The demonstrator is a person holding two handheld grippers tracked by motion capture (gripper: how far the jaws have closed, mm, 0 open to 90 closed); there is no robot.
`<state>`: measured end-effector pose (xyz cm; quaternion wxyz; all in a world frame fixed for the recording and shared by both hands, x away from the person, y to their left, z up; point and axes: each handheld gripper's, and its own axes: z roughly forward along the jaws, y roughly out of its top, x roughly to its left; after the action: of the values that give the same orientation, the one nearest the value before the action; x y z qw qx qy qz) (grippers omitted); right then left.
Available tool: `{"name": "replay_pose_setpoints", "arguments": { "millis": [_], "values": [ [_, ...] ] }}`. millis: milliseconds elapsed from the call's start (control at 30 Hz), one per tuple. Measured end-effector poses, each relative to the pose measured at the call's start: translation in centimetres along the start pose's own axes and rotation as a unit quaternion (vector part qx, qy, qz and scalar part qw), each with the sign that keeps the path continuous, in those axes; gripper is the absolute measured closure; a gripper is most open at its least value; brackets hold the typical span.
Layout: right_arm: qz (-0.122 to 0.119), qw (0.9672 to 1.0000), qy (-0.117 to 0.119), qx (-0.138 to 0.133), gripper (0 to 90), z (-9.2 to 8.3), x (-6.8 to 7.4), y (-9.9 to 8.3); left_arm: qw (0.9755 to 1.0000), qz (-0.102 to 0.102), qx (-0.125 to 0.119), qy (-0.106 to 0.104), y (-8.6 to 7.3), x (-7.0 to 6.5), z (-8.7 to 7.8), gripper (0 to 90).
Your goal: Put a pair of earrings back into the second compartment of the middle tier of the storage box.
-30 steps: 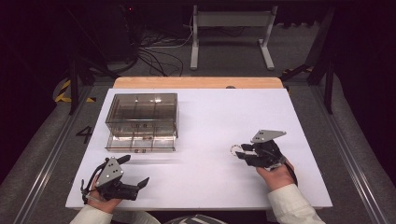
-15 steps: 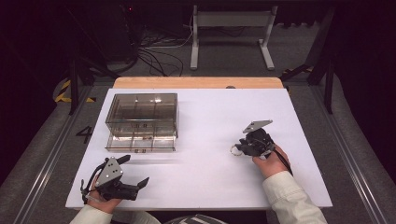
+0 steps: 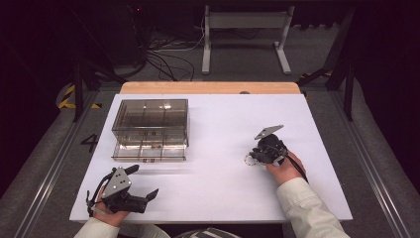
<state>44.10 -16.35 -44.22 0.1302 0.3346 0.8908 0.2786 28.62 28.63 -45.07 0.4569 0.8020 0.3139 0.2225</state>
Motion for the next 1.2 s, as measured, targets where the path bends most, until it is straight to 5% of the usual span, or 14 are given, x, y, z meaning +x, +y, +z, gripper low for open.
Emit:
{"name": "replay_pose_setpoints", "arguments": {
  "millis": [567,1200],
  "values": [
    [-0.002,1.0000,-0.001,0.005,87.0,0.2,0.2,0.0,1.0000,0.002,-0.002,0.000,0.0,-0.1,0.0,0.2],
    [-0.006,0.9990,-0.004,-0.043,87.0,-2.3,1.1,0.8,1.0000,0.001,-0.002,0.001,0.0,-0.1,-0.1,0.2]
  ]
}}
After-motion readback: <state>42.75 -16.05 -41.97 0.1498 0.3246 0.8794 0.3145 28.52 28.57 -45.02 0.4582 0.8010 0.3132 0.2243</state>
